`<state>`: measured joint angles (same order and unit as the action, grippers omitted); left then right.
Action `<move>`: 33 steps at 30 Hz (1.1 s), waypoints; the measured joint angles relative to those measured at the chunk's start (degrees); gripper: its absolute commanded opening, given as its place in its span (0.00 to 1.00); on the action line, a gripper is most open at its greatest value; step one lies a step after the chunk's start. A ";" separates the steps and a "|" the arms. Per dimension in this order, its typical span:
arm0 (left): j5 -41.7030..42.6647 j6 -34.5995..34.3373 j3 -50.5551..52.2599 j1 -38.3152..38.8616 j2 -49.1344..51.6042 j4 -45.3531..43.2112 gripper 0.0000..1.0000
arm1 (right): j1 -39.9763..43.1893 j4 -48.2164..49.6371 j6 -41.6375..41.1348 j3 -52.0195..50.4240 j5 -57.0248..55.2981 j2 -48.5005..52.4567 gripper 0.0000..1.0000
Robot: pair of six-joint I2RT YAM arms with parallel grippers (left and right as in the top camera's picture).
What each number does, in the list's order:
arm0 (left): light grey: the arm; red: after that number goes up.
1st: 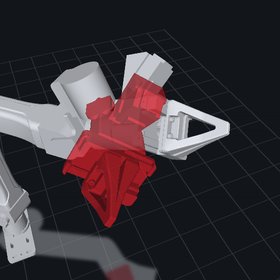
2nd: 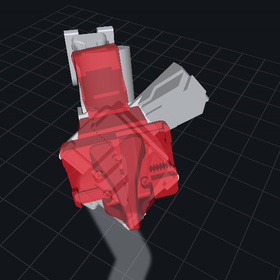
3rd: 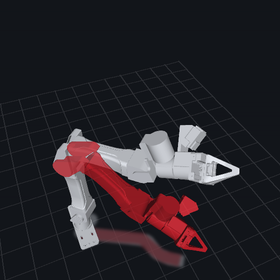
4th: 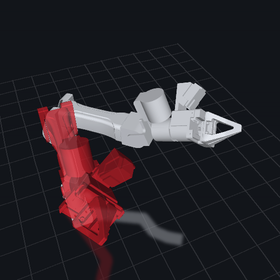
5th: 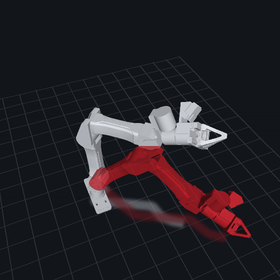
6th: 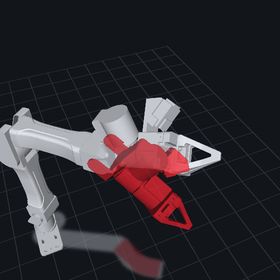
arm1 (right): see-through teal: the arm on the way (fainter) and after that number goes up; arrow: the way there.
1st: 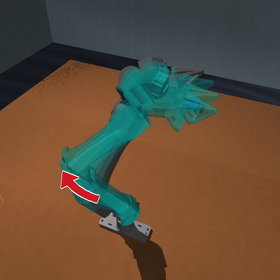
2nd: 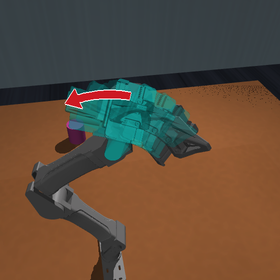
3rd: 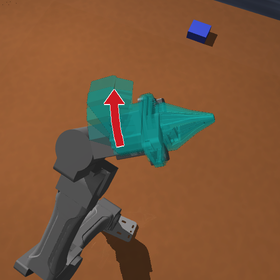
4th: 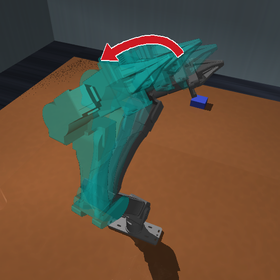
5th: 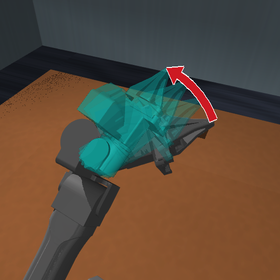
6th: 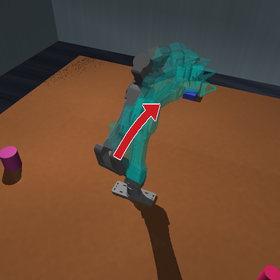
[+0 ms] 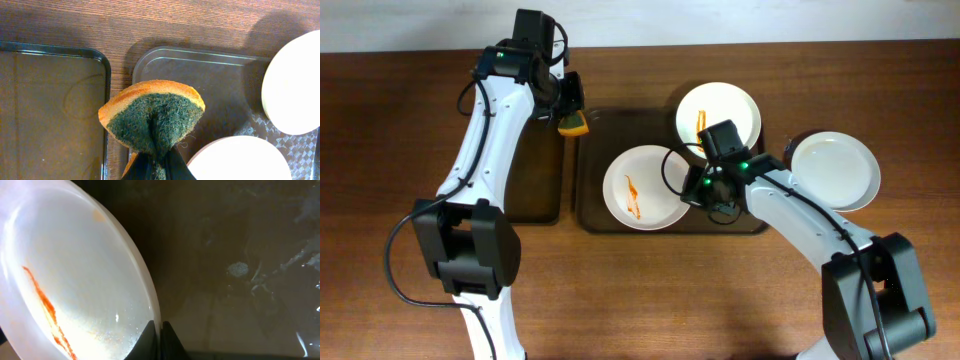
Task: Clean dirty plates on tray and stack at the side
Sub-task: 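Grasp the lower-right sauced plate rim with the right gripper, then scrub the held plate with the sponge in the left gripper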
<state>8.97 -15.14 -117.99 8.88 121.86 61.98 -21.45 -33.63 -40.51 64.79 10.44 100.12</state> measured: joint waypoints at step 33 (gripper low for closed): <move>0.24 3.32 0.00 1.51 0.00 1.66 0.00 | -1.33 9.60 -9.79 2.49 -6.32 9.90 0.24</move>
<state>9.21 -11.81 -117.99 10.39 121.86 63.64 -22.79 -24.03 -50.30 67.29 4.12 110.02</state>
